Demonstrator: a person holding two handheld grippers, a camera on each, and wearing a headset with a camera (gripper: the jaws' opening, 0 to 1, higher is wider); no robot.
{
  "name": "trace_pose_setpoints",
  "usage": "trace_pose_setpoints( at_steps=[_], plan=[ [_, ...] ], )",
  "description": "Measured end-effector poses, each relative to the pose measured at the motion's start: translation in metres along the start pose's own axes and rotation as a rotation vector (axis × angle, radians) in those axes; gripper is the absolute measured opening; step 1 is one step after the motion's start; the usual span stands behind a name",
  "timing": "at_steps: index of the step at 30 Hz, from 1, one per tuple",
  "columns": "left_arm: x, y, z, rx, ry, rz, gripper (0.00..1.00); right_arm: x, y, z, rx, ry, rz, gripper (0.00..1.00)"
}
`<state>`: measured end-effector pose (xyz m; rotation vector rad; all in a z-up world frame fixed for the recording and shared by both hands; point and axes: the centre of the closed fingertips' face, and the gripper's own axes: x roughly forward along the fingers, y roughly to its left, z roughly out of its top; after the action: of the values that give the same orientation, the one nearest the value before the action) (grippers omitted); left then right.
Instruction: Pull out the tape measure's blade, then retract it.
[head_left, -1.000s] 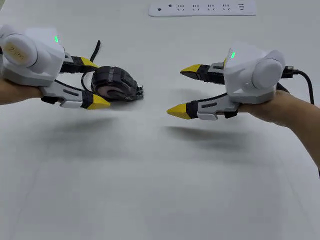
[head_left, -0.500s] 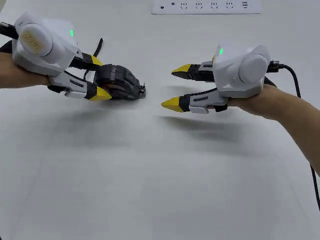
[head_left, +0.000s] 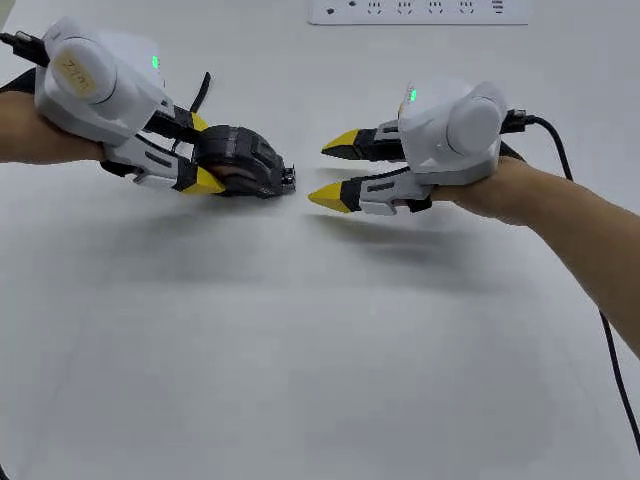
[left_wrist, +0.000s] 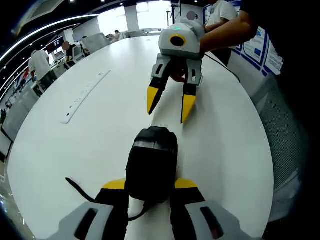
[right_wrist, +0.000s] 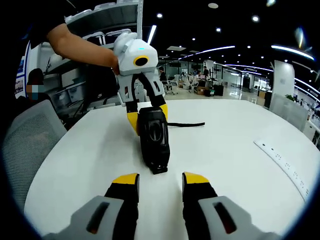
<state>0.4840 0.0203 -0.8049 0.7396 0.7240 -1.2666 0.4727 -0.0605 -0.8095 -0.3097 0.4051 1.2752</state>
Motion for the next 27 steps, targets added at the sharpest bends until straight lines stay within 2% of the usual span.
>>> trace_pose_setpoints(
  at_steps=[27],
  plan=[
    [0.001, 0.002, -0.002, -0.003, -0.018, -0.014, 0.28, 0.033, 0.004, -0.004, -0.111, 0.071, 0.073, 0.15]
  ],
)
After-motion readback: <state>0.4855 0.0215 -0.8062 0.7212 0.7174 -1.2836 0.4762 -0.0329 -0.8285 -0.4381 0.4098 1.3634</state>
